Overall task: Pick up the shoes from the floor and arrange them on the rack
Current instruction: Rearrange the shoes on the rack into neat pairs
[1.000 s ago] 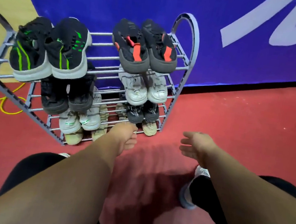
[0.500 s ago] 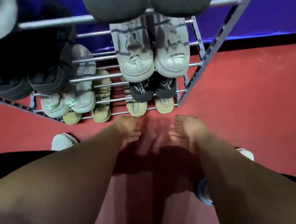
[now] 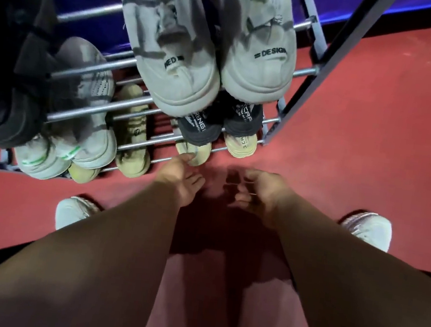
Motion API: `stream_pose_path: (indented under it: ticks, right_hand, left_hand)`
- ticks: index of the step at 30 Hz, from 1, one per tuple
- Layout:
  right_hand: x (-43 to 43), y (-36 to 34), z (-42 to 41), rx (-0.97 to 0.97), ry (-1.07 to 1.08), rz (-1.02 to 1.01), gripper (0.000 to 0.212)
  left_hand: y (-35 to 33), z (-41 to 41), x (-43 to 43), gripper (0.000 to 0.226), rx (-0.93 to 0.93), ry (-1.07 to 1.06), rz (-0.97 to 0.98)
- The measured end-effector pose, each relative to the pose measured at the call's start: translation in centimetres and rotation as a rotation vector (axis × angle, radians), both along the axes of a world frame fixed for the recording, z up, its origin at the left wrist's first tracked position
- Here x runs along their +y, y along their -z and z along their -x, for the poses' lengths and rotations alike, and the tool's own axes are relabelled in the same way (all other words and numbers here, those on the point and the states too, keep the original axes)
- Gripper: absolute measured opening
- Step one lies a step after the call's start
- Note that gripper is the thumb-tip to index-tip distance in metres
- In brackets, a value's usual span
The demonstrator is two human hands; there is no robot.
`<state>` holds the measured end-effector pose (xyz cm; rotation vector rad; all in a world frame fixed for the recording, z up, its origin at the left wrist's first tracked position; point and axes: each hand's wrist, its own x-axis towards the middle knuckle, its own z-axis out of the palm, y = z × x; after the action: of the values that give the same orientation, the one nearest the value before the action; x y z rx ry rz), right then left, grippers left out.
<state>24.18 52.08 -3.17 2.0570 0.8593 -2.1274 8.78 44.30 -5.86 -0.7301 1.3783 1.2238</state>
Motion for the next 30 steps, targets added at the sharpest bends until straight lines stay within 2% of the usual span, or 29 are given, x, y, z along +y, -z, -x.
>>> stream_pose_path:
  ticks: [10,15,19,24,26,30]
  right_hand:
    - [-0.3,0.4,-0.9,-0.036,-0.021,-0.025,0.018]
    - [-0.7,-1.5,0.0,-0.017,-0.141,-0.089,0.015]
    - [-1.4,-4.3,0.3,-0.041,-0.264,-0.163,0.019]
    - [-2.5,-9.4,-0.5,-0.040,-0.392,-0.245,0.016]
    - [-2.8,-12.2,-0.8,-0.023,-0.451,-0.290,0.011]
    - [-2.7,-17.5,-2.4,-0.017,-0.516,-0.413,0.015]
  left_hand:
    - [-0.5,0.8,1.3,0.005,0.076,-0.091,0.046]
    - [-3.2,0.5,-3.4,0.029,0.111,0.150,0.100]
    - [-6.5,0.7,-7.4,0.019,0.137,0.351,0.183]
    - [-12.1,1.8,-11.4,0.027,0.194,0.605,0.239]
    - [-14.8,2.1,-12.8,0.025,0.240,0.667,0.250]
    - [-20.3,2.9,-14.5,0.017,0.329,0.771,0.228]
